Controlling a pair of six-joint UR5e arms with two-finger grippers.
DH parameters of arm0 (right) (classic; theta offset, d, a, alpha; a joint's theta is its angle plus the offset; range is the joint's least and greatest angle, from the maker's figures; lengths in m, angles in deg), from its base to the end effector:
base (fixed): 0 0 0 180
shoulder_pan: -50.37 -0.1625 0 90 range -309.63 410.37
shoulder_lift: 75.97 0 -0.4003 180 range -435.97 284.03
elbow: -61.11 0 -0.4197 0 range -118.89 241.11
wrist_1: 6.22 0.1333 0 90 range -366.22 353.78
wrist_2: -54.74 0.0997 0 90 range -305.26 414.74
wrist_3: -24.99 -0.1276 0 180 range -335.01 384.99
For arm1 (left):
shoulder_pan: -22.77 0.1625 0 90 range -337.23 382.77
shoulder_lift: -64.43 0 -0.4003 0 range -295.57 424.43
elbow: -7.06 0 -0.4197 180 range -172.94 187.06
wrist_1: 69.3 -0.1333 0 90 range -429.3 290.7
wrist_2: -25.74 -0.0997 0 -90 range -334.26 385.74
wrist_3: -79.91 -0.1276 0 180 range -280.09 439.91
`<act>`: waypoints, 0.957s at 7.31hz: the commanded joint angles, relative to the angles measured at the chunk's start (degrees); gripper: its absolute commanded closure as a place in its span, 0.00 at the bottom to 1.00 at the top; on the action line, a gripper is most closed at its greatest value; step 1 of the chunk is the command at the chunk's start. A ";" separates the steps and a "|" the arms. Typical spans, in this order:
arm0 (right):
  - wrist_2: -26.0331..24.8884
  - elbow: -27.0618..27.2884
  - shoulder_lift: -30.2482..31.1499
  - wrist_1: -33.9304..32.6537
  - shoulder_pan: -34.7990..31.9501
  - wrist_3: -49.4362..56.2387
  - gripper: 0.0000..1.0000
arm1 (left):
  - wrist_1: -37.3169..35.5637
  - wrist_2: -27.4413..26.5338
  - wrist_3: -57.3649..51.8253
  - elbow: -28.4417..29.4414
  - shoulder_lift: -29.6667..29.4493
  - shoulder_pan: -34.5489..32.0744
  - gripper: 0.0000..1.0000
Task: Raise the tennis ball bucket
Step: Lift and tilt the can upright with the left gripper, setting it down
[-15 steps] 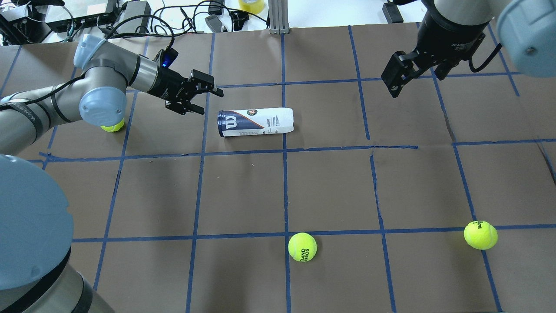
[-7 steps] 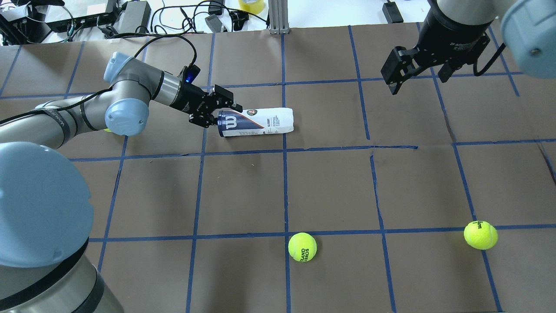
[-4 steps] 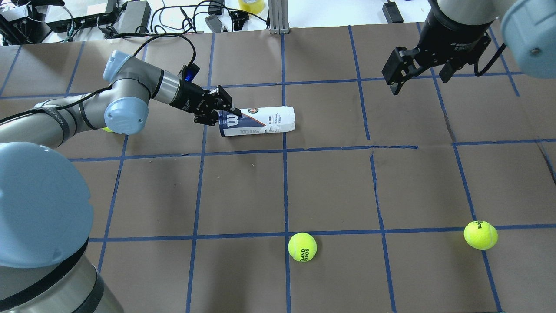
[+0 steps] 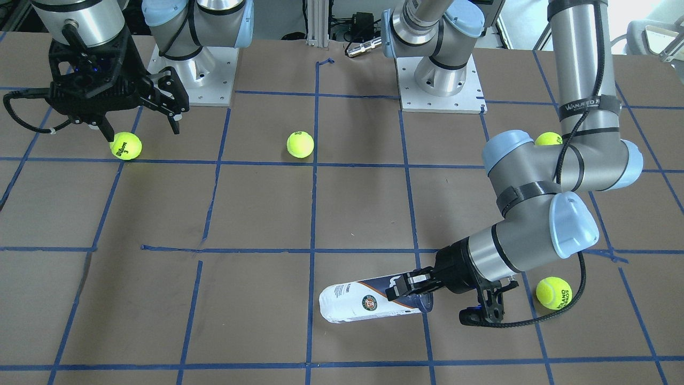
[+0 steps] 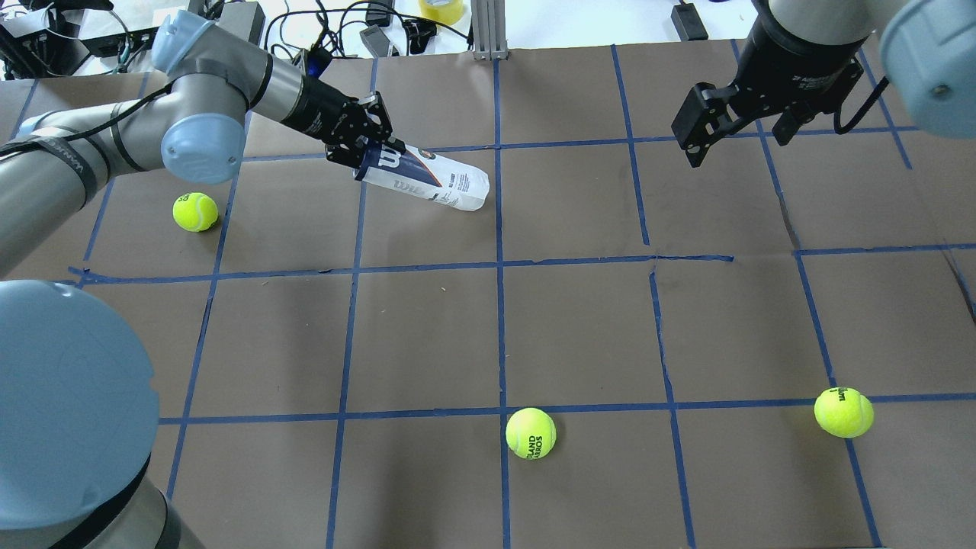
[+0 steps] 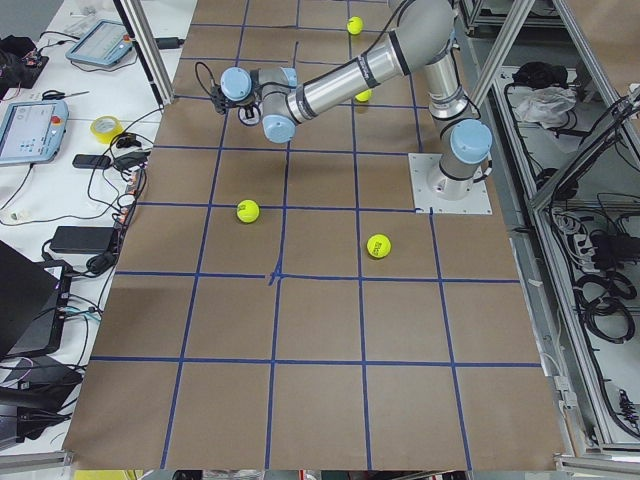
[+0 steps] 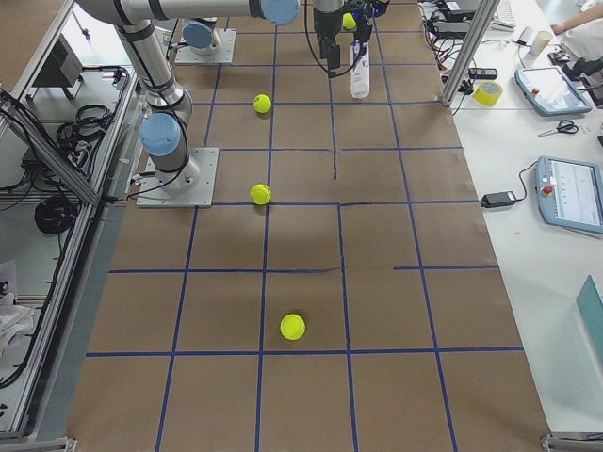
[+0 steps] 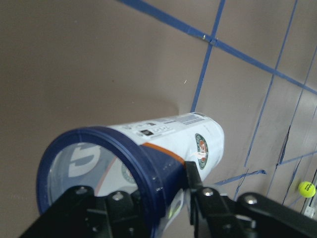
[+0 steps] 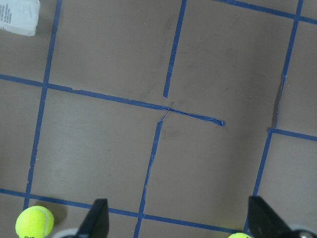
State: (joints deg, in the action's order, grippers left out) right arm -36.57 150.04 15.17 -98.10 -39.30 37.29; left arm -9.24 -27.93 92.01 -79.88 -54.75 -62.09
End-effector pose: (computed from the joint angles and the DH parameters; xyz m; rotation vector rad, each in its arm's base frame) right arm 0.1274 -0.5207 0.4588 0.3229 -3.0924 0.1064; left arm -0.1473 -0.6943 0.2313 0.3483 -2.4805 0.0335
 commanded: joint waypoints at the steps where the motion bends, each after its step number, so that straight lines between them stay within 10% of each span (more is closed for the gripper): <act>1: -0.01 0.01 0.00 0.03 0.02 0.00 0.00 | 0.05 -7.12 5.20 6.05 0.36 -4.07 1.00; 7: -0.01 0.45 0.17 0.03 0.02 -0.09 0.00 | 1.02 -34.45 -1.46 9.07 -0.17 -14.62 1.00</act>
State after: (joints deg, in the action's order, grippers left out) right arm -36.58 150.48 15.28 -98.06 -39.27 37.22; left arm -8.18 -58.56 90.86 -70.85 -54.98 -75.52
